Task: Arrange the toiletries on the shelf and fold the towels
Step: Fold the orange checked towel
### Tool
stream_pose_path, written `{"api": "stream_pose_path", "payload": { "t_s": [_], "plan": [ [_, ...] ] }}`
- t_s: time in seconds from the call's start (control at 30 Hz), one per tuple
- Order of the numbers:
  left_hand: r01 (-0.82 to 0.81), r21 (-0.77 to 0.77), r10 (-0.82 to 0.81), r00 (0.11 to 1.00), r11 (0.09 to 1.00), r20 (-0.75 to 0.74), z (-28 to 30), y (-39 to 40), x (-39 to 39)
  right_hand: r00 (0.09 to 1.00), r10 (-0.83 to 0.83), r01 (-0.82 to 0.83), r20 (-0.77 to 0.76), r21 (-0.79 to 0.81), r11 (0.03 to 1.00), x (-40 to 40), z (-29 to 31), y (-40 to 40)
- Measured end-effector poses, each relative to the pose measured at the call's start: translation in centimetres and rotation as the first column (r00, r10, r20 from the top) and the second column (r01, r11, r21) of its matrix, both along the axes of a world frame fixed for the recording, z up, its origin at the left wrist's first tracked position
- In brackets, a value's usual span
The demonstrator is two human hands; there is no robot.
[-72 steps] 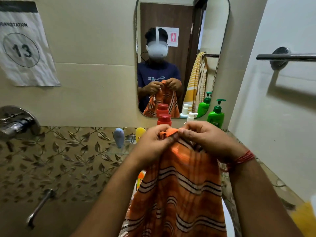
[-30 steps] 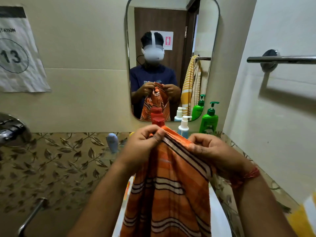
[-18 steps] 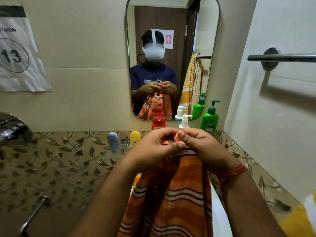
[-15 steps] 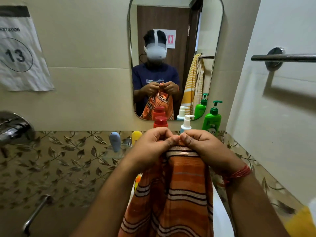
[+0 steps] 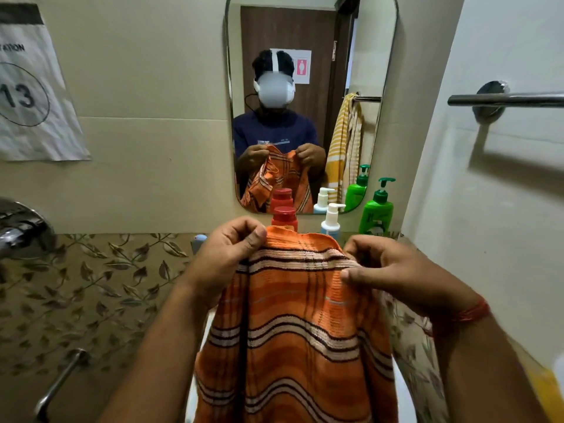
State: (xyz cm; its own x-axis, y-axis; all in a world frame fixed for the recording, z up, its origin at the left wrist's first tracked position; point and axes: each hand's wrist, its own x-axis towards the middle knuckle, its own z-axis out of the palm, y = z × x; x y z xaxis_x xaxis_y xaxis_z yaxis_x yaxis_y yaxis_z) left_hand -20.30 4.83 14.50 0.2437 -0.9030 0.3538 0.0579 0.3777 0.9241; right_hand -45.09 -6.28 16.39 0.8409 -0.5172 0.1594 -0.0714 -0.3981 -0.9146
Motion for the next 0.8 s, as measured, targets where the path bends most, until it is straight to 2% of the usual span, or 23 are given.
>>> {"api": "stream_pose_path", "payload": {
  "t_s": [0.07, 0.17, 0.27, 0.33, 0.37, 0.47, 0.53, 0.6, 0.73, 0.8],
  "plan": [
    [0.043, -0.004, -0.043, 0.998, 0.999, -0.043, -0.1, -0.1, -0.4, 1.000, 0.025, -0.026, 0.015, 0.073, 0.997, 0.3, -0.4, 0.0],
    [0.092, -0.018, -0.094, 0.989, 0.996, -0.115, 0.1, 0.1, -0.6, 0.986, 0.049, -0.092, 0.157, 0.279, 0.956, 0.3, -1.3, -0.1],
    [0.067, -0.016, -0.068, 0.995, 0.998, -0.073, 0.2, 0.0, -0.7, 0.938, -0.036, -0.122, 0.345, 0.426, 0.896, 0.7, -2.0, -0.4],
    [0.039, -0.015, -0.039, 0.999, 0.999, -0.033, 0.2, -0.1, -0.9, 0.925, -0.099, -0.087, 0.366, 0.458, 0.885, 1.2, -2.3, -0.5],
    [0.021, -0.016, -0.022, 1.000, 1.000, -0.022, 0.2, -0.2, -1.1, 0.940, -0.102, -0.044, 0.325, 0.412, 0.910, 1.3, -2.4, -0.4],
    [-0.053, -0.030, 0.051, 0.997, 0.998, -0.057, 0.1, -0.4, -1.3, 0.988, -0.090, 0.072, 0.128, 0.142, 0.987, 1.4, -2.4, 0.2],
    [-0.082, -0.036, 0.079, 0.994, 0.996, -0.071, 0.2, -0.4, -1.3, 0.996, -0.084, 0.083, 0.044, 0.013, 0.996, 1.2, -2.2, 0.7],
    [-0.097, -0.049, 0.094, 0.994, 0.994, -0.049, 0.1, -0.5, -1.4, 0.988, -0.153, 0.156, 0.030, -0.110, 0.982, 1.3, -2.0, 0.8],
    [-0.102, -0.058, 0.106, 0.991, 0.993, 0.080, 0.1, -0.6, -1.8, 0.936, -0.321, 0.342, 0.142, -0.159, 0.926, 2.0, -1.7, 0.6],
    [-0.109, -0.039, 0.113, 0.988, 0.993, 0.104, 0.1, -0.7, -2.2, 0.933, -0.312, 0.325, 0.182, -0.051, 0.944, 2.4, -1.4, 0.7]
  ]
}}
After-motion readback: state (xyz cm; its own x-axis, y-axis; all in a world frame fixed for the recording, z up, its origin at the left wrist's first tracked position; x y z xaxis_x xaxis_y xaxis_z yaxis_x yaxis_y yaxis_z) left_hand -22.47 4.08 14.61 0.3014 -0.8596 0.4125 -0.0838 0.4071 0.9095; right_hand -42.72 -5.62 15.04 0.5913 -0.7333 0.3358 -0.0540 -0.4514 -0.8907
